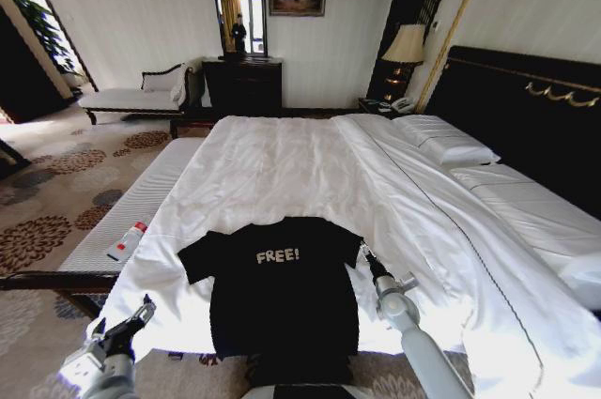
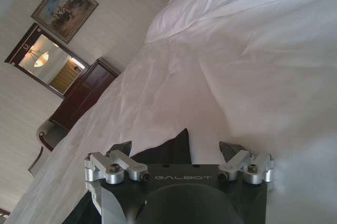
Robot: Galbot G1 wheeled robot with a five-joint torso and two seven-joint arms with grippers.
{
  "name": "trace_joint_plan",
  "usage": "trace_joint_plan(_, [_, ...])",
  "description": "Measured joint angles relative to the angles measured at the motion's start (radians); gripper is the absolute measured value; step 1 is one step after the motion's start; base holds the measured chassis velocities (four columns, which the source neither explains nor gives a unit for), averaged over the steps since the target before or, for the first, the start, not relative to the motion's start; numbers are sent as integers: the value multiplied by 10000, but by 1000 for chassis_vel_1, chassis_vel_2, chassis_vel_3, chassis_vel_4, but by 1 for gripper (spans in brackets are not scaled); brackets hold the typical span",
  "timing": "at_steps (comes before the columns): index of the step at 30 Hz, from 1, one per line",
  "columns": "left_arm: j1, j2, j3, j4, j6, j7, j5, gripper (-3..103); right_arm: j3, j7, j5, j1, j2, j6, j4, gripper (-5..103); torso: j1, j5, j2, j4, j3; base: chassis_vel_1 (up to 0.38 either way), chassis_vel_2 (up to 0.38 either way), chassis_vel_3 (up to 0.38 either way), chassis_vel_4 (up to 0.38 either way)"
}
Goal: Fold the clothes on the bed.
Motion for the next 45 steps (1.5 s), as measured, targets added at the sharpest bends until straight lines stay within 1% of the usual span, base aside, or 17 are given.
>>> trace_joint_plan(1, [7,-16,0,-10,1,-8,14,100,-32,-96,24,92,0,-1,-82,96,0,0,0,0,0,0,0,0,0])
trace_joint_plan(5, [42,-93,-5,-7,-5,-19,70,100,-138,-322,75,295,35,-2,-235,101,0,-1,0,-1,0,0,0,0,0])
trace_joint_plan(8, [84,-139,-6,1,-36,-21,99,100,-196,-374,71,342,66,-1,-307,99,0,-1,0,-1,0,0,0,0,0])
trace_joint_plan(10, [139,-178,-6,2,-71,-21,113,100,-253,-411,38,385,112,0,-397,90,0,-1,0,-2,0,0,0,0,0])
trace_joint_plan(13, [165,-201,-12,1,-90,-21,126,100,-289,-420,-1,440,160,8,-503,84,0,-1,1,-1,0,0,0,0,0])
trace_joint_plan(17, [151,-224,0,-19,-99,-23,163,100,-305,-436,-24,558,173,30,-660,62,0,0,1,-2,-1,0,0,0,0])
trace_joint_plan(19, [138,-227,26,-21,-98,-28,188,100,-305,-438,-26,591,169,37,-700,62,0,-1,1,-1,0,0,0,0,0])
trace_joint_plan(21, [114,-238,89,-23,-98,-43,243,100,-305,-438,-26,645,163,55,-784,51,0,-1,1,-1,-1,0,0,0,0])
trace_joint_plan(23, [101,-245,117,-23,-97,-48,267,100,-304,-438,-26,659,160,59,-809,51,-1,-1,1,-1,-1,0,0,0,0])
trace_joint_plan(24, [80,-254,157,-23,-95,-55,303,100,-301,-438,-26,667,152,69,-832,39,0,-1,1,-1,-1,0,0,0,0])
trace_joint_plan(25, [64,-258,182,-22,-92,-58,321,100,-296,-438,-30,666,149,80,-834,39,0,-1,2,-1,-1,0,0,0,0])
trace_joint_plan(26, [51,-261,203,-16,-90,-61,336,100,-288,-438,-36,662,148,93,-834,33,0,-1,2,-1,-1,0,0,0,0])
trace_joint_plan(28, [38,-263,217,-7,-88,-64,348,100,-283,-438,-47,656,150,101,-834,28,0,-1,2,-1,-1,0,0,0,0])
trace_joint_plan(30, [3,-264,240,40,-86,-74,361,100,-268,-436,-166,615,173,255,-809,7,0,-1,3,0,-2,0,0,0,0])
trace_joint_plan(31, [3,-264,240,52,-86,-74,361,100,-265,-428,-181,601,174,273,-770,3,0,0,3,-1,-1,0,0,0,0])
trace_joint_plan(38, [-8,-264,201,169,-117,-79,363,100,-271,-189,-663,323,147,471,309,0,0,-2,3,-3,-1,0,0,0,0])
trace_joint_plan(45, [-83,-298,281,250,-138,-94,478,100,-1047,45,-976,308,242,361,1688,0,0,-2,3,0,-2,0,0,0,0])
